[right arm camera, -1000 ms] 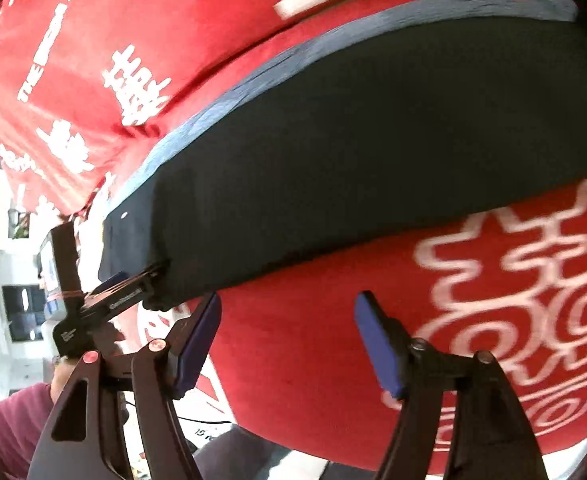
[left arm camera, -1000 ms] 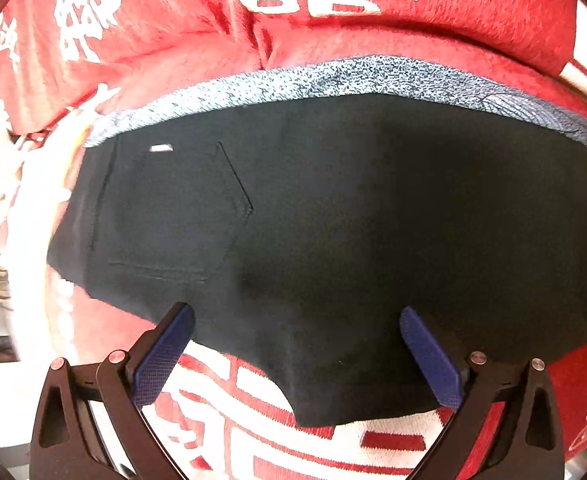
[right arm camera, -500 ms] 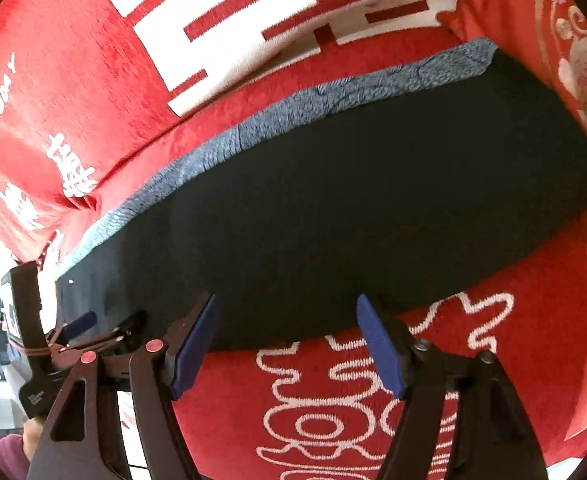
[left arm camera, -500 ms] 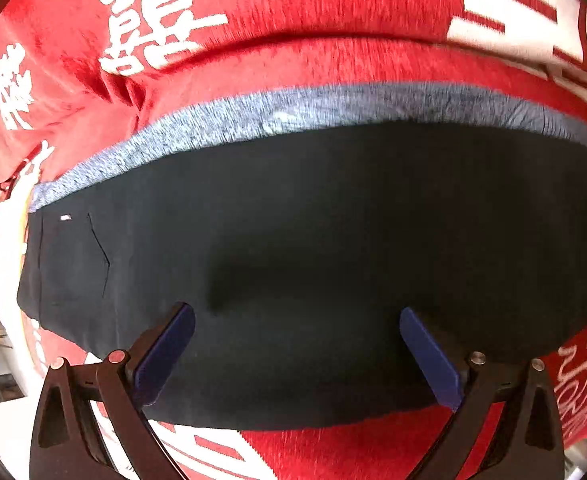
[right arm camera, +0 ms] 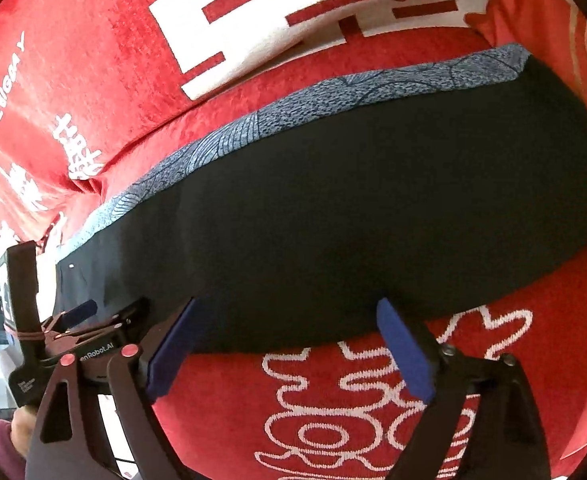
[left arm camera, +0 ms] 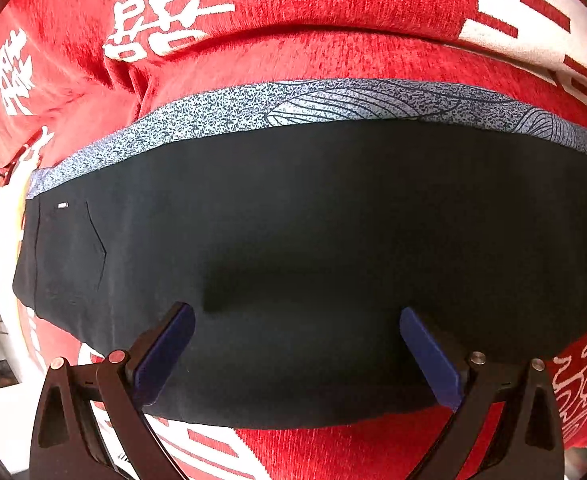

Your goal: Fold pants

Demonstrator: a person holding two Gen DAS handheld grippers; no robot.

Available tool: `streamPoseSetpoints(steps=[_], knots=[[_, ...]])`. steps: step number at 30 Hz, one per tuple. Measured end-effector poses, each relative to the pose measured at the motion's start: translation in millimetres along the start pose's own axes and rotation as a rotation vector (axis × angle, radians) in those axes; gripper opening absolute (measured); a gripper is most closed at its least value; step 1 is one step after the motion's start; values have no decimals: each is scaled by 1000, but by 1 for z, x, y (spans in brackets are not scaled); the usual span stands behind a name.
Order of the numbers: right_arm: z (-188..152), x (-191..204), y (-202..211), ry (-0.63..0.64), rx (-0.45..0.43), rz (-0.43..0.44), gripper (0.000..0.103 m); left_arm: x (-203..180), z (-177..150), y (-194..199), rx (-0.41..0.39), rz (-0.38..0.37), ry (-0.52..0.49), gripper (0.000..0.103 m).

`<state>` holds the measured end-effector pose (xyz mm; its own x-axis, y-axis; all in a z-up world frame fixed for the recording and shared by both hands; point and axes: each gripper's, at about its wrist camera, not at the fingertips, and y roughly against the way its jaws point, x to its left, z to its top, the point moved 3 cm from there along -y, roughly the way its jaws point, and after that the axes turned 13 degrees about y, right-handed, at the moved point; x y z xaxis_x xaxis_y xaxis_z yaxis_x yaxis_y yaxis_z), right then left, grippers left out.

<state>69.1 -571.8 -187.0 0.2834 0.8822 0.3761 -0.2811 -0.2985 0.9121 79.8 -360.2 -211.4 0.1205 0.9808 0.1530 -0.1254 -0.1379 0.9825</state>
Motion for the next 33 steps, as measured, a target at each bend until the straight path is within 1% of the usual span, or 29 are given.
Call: streamPoseSetpoints(steps=[6, 11, 17, 19, 20, 21, 26, 30, 32, 33], knots=[[0, -3, 1, -18, -3, 4, 93, 1, 2, -2, 3, -3, -16, 103], [0, -2, 1, -4, 4, 4, 94, 6, 5, -5, 14, -8, 7, 103], [-1, -7, 2, -36, -18, 36, 94, 8, 7, -8, 14, -18, -14, 103], [-2, -8, 3, -38, -29, 52, 95, 8, 8, -9, 20, -20, -10, 103], [-2, -7, 3, -34, -32, 65, 101, 8, 8, -9, 18, -19, -7, 103], [-2, -6, 2, -27, -34, 93, 103, 8, 8, -9, 14, -18, -7, 103], [-3, -7, 3, -25, -37, 117, 103, 6, 7, -9, 0, -6, -11, 103], [-9, -14, 5, -100, -39, 156, 103, 4, 6, -8, 0, -8, -22, 103], [-17, -20, 5, -156, -28, 175, 103, 4, 8, -8, 22, -10, -25, 103], [-22, -24, 6, -186, -31, 184, 101, 4, 9, -8, 32, -8, -24, 103]])
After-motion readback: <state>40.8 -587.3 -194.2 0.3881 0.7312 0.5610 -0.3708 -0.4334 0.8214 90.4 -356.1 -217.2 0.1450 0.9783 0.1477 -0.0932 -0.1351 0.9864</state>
